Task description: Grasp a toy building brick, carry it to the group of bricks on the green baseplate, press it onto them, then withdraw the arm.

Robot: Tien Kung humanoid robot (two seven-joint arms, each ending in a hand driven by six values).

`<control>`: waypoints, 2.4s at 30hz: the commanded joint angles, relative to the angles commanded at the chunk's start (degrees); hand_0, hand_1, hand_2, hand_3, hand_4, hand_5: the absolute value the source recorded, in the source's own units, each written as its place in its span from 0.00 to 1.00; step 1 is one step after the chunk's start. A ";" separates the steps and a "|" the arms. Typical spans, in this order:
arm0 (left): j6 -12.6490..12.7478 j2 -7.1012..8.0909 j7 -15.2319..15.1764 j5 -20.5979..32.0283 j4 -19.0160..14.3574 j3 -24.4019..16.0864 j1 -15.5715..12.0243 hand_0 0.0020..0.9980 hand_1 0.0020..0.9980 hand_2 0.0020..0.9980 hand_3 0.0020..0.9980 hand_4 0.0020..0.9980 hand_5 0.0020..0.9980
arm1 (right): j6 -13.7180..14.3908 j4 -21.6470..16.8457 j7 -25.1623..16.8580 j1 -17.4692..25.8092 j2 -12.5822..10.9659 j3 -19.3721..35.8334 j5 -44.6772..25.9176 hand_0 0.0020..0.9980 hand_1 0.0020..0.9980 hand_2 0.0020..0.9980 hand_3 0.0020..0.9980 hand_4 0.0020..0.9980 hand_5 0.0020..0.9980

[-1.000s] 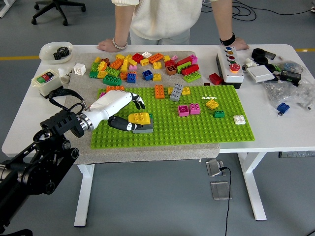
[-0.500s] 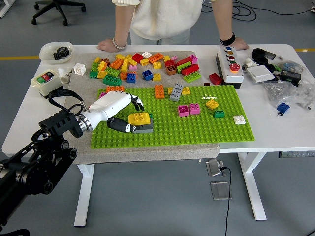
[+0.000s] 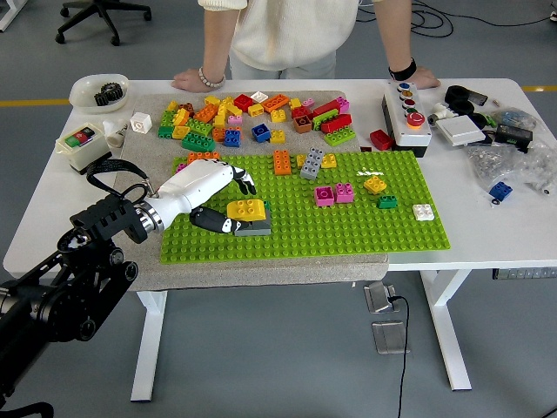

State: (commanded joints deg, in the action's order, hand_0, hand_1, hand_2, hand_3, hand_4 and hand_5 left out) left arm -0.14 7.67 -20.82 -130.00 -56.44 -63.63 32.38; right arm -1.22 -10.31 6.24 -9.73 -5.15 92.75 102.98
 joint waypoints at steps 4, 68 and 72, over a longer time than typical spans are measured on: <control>0.17 0.00 -0.12 0.00 0.29 0.00 0.27 0.77 0.72 0.60 0.60 0.90 0.22 | 0.01 0.00 0.00 -0.02 0.03 -0.07 -0.07 0.74 0.63 0.68 0.61 0.82 0.52; 0.80 -0.57 -1.10 0.00 2.52 0.88 2.08 0.76 0.72 0.59 0.59 0.87 0.19 | -0.06 0.00 0.07 -0.10 0.15 -0.28 -0.07 0.74 0.63 0.68 0.61 0.82 0.52; 0.27 -0.55 -1.05 0.00 1.83 0.82 1.83 0.76 0.72 0.59 0.59 0.87 0.19 | -0.04 0.00 0.05 -0.10 0.18 -0.33 -0.14 0.74 0.63 0.68 0.61 0.82 0.52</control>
State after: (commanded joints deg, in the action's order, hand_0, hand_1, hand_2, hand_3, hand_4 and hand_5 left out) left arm 0.13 7.12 -21.87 -130.00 -54.61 -62.81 34.21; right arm -1.26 -10.31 6.29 -9.83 -4.97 92.42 102.85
